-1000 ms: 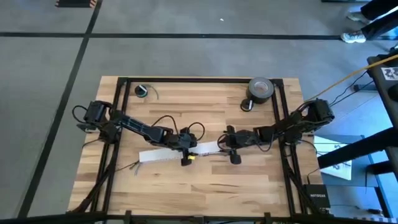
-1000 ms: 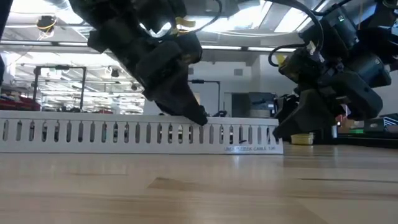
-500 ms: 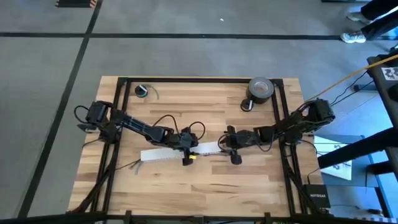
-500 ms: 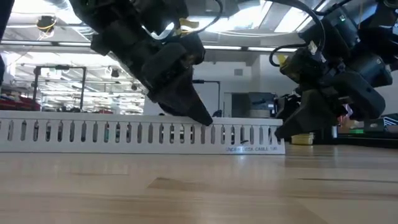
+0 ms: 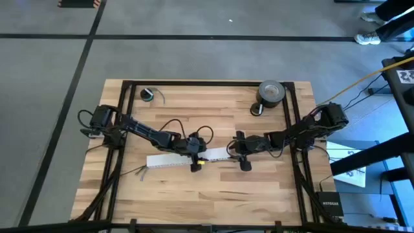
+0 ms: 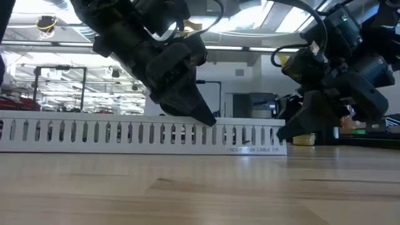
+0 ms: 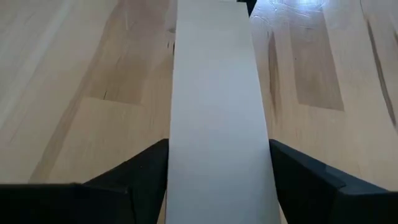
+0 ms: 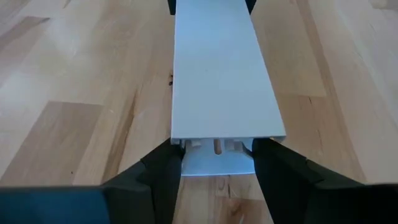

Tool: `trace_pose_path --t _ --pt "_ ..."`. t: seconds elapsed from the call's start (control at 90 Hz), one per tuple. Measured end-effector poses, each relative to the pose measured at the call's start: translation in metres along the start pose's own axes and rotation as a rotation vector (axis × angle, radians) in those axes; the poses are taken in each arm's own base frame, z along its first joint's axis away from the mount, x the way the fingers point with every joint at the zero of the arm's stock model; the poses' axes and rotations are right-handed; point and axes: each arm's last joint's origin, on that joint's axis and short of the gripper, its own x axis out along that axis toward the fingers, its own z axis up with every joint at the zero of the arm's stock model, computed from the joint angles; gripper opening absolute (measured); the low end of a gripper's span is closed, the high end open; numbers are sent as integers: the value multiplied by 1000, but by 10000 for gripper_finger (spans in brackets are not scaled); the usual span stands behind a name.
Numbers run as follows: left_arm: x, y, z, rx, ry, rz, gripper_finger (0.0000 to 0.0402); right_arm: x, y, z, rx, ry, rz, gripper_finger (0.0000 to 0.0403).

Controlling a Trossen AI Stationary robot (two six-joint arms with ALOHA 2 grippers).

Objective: Ziptie cables
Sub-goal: Close the white cable duct

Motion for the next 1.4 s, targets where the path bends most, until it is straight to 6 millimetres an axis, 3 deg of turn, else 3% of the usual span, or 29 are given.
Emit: trace_pose_path --t 1.089,1.222,1.4 --pt "5 1 -1 -10 -12 4 235 0 0 0 -4 10 -11 173" --pt "4 0 1 -1 1 -70 251 -1 0 0 -6 27 -17 196" --pt "-8 -1 9 -5 -9 -101 280 -11 -1 3 12 38 -5 259"
